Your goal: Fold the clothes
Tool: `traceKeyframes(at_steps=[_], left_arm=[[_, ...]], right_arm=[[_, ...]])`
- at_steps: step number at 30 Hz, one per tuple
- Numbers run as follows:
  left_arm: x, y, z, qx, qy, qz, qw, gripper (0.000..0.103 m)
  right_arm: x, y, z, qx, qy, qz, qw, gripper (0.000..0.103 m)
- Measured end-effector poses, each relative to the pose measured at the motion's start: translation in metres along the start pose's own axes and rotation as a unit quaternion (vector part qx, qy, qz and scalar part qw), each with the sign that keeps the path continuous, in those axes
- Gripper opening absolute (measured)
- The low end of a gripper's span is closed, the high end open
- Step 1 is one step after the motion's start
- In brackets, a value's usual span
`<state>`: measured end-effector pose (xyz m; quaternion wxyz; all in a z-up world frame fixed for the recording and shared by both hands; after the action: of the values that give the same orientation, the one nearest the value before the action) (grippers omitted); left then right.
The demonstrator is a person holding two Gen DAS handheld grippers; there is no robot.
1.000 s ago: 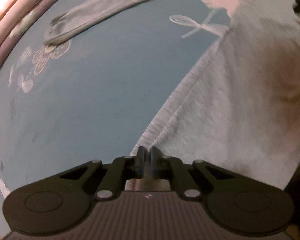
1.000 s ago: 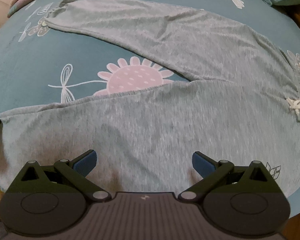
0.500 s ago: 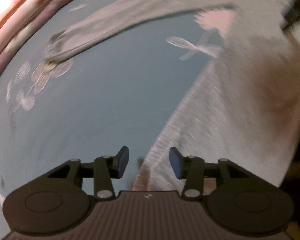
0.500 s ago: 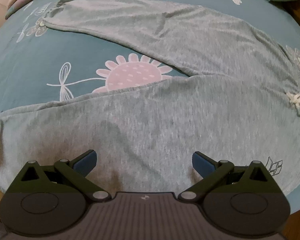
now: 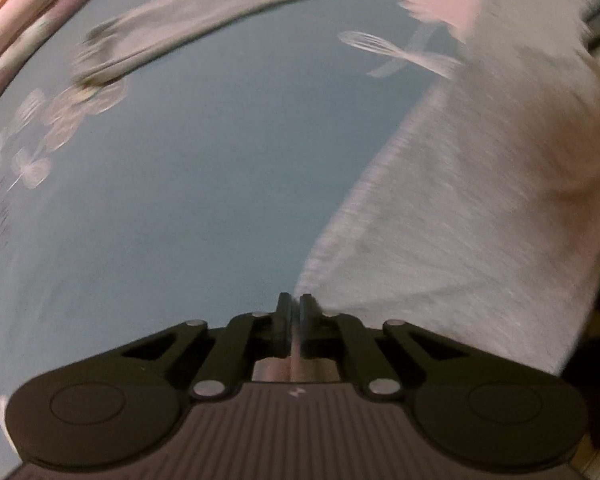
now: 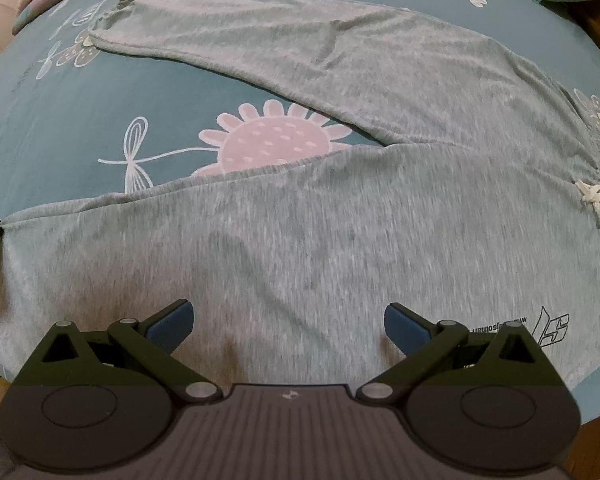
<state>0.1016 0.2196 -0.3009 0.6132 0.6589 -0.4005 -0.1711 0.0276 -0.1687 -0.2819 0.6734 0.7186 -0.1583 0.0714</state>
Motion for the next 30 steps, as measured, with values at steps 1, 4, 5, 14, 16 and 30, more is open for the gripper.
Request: traceKeyframes(at_steps=[1,4,5,14,16,30], left_arm=[[-0.001,0.001,-0.01,0.009,0.019,0.001,0.9998,0.0],[-0.004,0.008,-0.031,0.034,0.057,0.004,0.9978,0.001],[-0.006,0.012,-0.033,0.039,0.067,0.007,0.997,0.006],[-0.076,0.05,-0.005,0.046,0.35,0.008,0.9357,0.034],[-0.097,0.06,0.006,0.037,0.444,0.015,0.8951,0.037],[-0.15,0.06,0.07,0.052,0.701,0.067,0.7078,0.06]], right_arm=[[0.0,0.0,0.0,0.002,0.0,-0.001,1.0,0.103],[0.0,0.0,-0.004,0.003,0.005,-0.001,1.0,0.103],[0.001,0.0,-0.005,0.006,0.009,-0.001,1.0,0.103],[0.044,0.006,-0.13,0.134,0.282,0.049,0.949,0.065],[0.044,0.004,-0.177,0.163,0.378,0.067,0.909,0.063],[0.024,-0.066,-0.326,0.21,0.65,0.04,0.729,0.02]])
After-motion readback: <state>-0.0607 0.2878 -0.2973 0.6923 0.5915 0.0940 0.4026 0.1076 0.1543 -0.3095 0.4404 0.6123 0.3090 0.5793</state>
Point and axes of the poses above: each gripper's, at about its wrist camera, not at the fingertips, and y roughly against the way its jaws point, z to its right, x to its top, the point moved 5 cm from there along -y, roughly the way its jaws point, and after that the axes turned 1 degree about -y, right-handed, at the moved point
